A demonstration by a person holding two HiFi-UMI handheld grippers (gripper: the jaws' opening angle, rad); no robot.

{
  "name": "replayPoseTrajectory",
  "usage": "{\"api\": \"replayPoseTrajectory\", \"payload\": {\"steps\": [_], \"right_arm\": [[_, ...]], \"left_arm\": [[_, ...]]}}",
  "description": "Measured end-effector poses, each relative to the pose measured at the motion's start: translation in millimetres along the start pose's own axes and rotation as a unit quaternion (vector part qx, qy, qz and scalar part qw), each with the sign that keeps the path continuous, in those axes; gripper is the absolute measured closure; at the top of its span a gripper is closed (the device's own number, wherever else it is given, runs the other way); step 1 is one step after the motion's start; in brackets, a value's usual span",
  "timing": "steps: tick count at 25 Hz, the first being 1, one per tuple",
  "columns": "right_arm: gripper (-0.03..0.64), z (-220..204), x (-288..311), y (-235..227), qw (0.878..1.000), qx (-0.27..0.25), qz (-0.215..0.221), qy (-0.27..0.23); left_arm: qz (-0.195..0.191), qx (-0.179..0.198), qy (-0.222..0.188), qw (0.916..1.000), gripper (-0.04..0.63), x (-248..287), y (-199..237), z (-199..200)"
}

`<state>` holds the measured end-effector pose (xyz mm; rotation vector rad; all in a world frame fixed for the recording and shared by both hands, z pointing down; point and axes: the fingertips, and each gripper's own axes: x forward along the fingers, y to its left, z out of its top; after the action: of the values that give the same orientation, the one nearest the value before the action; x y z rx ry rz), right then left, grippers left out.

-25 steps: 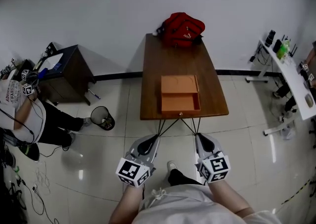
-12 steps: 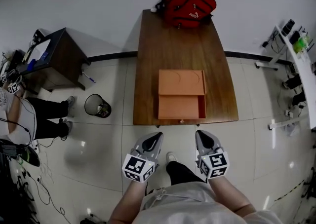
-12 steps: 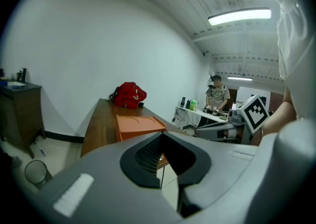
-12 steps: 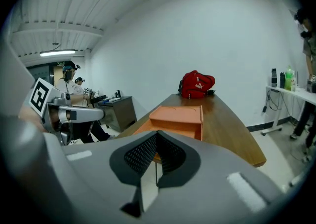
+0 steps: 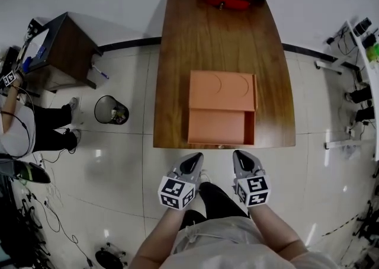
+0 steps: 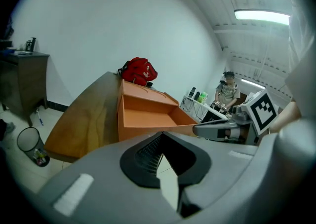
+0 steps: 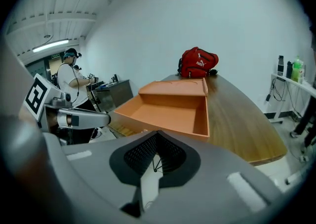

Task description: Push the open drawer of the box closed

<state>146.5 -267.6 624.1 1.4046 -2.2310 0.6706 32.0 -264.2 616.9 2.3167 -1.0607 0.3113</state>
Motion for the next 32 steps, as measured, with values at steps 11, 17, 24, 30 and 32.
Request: {"api": "replayPoseTrajectory", "payload": {"steps": [11, 17, 24, 30, 32], "right_arm": [[0.611, 1.4, 22.9, -16.0, 1.0, 0.026, -0.008, 0.016], [0.611, 11.9, 37.7, -28.9, 0.999, 0.026, -0.013, 0.018], [0.611, 27.5, 56.4, -46.3, 0.999, 0.033, -0.026, 0.014], [0.611, 51.0, 79.9, -64.9, 0.998, 0.038, -0.042, 0.001], [0.611, 57.1, 86.1, -68.5, 0.998, 0.042, -0.043, -0.002]], "left_arm": [[-0.009, -0.006, 0.028, 0.9996, 0.589, 28.2, 28.3, 4.8], [-0.008, 0.001, 0.033, 0.9994, 0.589, 48.0, 30.0, 14.5], [-0.009, -0.002, 0.026, 0.9996, 0.589, 66.1, 43.1, 35.8], [0.005, 0.001, 0.027, 0.9996, 0.589, 82.0, 71.1, 51.7], [0.008, 0.0, 0.025, 0.9996, 0.589, 84.8, 78.7, 56.4]]}}
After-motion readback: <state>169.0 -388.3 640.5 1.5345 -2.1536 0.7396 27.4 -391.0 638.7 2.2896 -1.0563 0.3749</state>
